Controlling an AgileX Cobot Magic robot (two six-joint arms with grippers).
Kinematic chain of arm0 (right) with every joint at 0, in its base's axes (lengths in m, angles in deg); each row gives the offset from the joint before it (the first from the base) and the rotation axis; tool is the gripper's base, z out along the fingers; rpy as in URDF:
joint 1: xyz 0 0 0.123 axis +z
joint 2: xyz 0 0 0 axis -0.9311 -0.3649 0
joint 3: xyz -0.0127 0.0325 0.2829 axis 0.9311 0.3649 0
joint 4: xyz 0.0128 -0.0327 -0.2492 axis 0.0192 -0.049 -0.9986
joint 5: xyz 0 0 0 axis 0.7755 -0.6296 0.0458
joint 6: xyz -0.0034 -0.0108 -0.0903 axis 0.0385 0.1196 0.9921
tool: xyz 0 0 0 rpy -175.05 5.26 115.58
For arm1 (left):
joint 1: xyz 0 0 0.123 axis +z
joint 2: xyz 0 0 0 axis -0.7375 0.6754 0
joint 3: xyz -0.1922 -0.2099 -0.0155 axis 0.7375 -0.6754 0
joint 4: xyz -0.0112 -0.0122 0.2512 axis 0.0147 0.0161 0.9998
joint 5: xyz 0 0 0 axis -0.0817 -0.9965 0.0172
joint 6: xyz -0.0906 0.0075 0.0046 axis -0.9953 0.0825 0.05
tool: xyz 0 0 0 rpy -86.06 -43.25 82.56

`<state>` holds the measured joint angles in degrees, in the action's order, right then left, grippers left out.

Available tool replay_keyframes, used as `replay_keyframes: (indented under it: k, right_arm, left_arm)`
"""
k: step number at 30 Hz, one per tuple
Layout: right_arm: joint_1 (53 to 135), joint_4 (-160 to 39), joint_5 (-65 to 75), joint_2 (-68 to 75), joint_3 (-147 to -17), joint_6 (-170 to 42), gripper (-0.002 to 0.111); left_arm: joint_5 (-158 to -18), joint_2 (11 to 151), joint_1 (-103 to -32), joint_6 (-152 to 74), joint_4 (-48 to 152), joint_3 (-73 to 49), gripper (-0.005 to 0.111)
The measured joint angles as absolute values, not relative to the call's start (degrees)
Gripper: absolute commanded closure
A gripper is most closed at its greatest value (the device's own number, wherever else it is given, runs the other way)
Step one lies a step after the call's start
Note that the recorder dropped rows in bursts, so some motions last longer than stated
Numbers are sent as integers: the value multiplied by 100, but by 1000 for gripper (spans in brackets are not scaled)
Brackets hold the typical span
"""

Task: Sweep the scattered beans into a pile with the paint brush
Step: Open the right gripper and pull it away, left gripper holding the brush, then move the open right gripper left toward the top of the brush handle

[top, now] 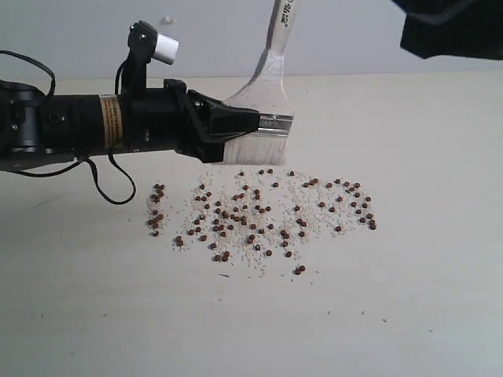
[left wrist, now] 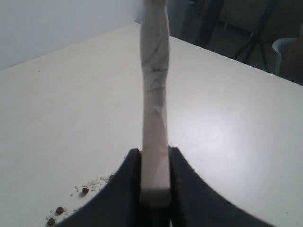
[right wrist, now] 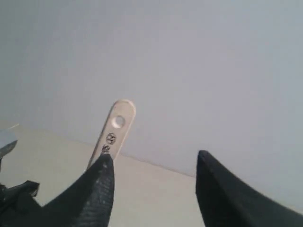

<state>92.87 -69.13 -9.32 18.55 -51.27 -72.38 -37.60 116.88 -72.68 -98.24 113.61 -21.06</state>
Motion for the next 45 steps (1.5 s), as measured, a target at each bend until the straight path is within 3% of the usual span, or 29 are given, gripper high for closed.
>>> replay_keyframes:
  k: [6,12,15,19,23,35,45]
  right_arm:
    - [8992,-6051,-1142,1902,-5127,-6372,71]
    - [8980,-5166,-1884,1902,-5127,-5270,96]
    - [8980,-4109,-2218,1902,-5127,-3704,108]
    - [8970,-2223,-2438,1891,-5127,-1911,108]
    - [8960,-1844,-2016,1624,-5127,-1230,108]
    - [8943,-5123,-805,536,-5127,-3883,108]
    - [8157,-5600,1412,-524,-6327,-3970,108]
  left_arm:
    - [-3427,11688,-6950,-10077,11605,-2106,107]
    - [-3023,11688,-6733,-10270,11791,-2106,107]
    - [-2935,11688,-6683,-10306,11846,-2106,107]
    - [-2839,11688,-6621,-10317,11936,-2106,107]
    - [-2757,11688,-6596,-10317,12042,-2106,107]
    - [-2545,11688,-6543,-10465,12507,-2106,107]
    - [-2503,11688,-6293,-10738,12547,-2106,107]
